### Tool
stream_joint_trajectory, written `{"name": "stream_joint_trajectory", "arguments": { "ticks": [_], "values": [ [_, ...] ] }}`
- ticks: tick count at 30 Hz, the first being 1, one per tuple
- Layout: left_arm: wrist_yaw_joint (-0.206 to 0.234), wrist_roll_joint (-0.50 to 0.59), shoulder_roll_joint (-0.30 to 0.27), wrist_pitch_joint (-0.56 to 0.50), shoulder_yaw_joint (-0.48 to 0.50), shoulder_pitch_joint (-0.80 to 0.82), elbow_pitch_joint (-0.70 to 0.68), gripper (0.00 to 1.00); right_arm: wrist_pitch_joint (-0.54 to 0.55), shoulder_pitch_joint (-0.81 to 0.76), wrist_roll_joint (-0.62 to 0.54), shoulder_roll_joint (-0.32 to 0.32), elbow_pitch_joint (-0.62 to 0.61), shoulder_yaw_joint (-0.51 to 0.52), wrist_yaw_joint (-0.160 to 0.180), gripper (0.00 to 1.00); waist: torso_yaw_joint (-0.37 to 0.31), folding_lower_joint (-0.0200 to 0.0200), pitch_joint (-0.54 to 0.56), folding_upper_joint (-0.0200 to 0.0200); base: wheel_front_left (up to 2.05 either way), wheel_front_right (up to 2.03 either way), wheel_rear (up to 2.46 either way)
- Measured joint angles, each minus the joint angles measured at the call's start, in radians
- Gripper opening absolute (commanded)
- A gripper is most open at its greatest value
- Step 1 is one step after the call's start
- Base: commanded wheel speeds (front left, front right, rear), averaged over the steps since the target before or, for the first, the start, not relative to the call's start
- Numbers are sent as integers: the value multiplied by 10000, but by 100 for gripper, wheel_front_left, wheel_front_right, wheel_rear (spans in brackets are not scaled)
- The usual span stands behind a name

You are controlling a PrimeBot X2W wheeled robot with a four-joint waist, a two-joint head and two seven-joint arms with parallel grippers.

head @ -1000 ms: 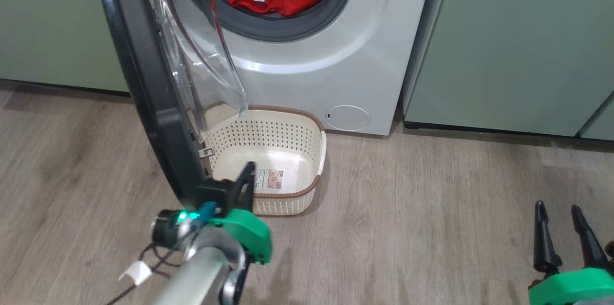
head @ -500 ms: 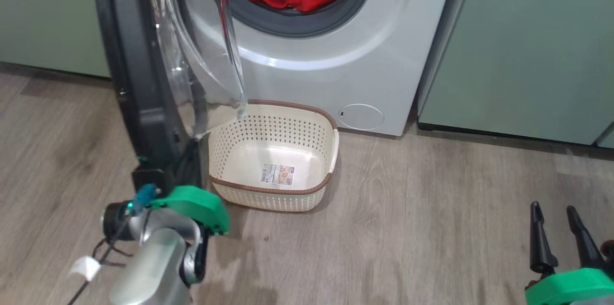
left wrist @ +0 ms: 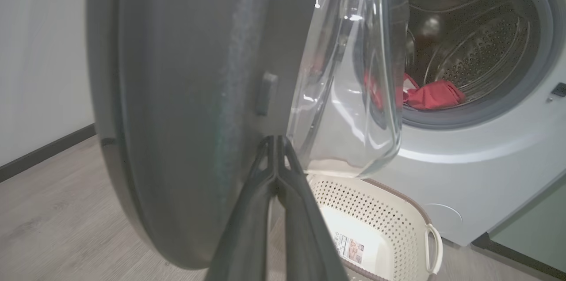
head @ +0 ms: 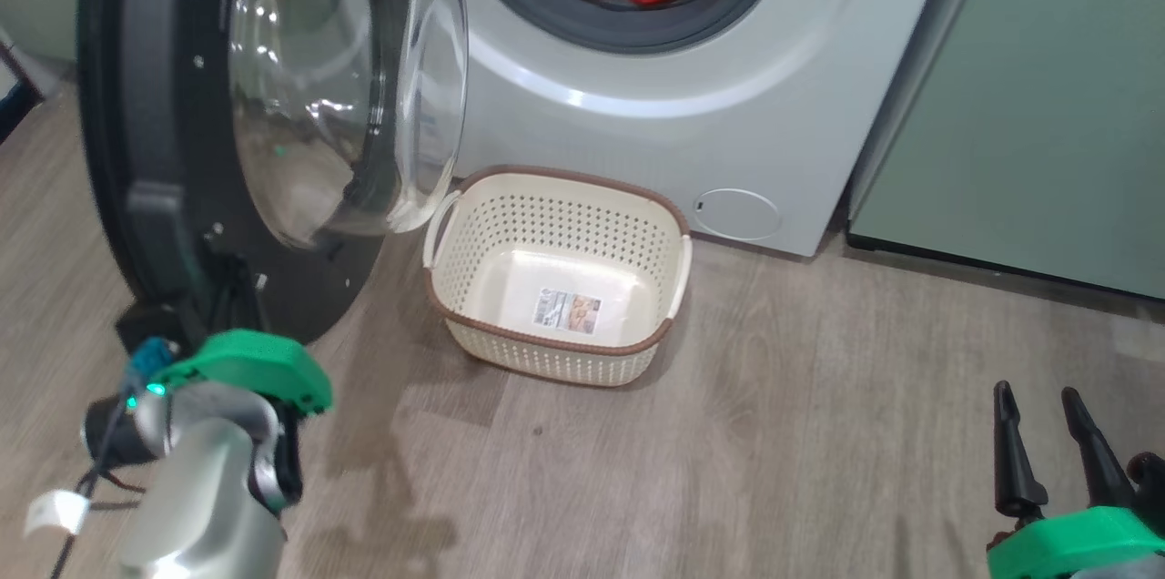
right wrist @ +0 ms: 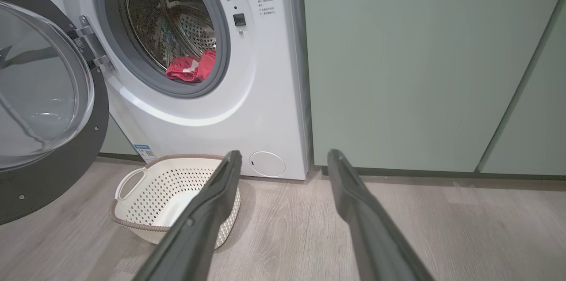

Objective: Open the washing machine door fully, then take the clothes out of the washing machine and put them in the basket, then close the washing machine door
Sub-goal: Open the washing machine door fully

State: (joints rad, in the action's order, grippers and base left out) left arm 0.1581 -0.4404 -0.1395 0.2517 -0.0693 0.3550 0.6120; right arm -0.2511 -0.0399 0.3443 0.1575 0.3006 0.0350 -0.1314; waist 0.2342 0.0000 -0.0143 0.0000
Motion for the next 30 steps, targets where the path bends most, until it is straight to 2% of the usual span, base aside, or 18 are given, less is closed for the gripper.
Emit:
{"name": "stream_joint_trajectory", "arguments": {
  "ticks": [11, 23, 30],
  "values": [
    [-359, 368, 274, 6, 1116, 1109, 675, 0, 0, 503, -2, 238, -88, -186, 0, 100, 556, 0, -610, 0, 0, 0, 0],
    [-610, 905, 579, 8, 3120, 2301, 1400, 0, 0, 1005, -2, 731, -136, -245, 0, 100, 1277, 0, -1680, 0, 0, 0, 0],
    [-892, 1390, 713, 10, 3756, 2731, 1858, 0, 0, 1221, -2, 997, -140, -255, 0, 100, 1683, 0, -1944, 0, 0, 0, 0]
  ]
}}
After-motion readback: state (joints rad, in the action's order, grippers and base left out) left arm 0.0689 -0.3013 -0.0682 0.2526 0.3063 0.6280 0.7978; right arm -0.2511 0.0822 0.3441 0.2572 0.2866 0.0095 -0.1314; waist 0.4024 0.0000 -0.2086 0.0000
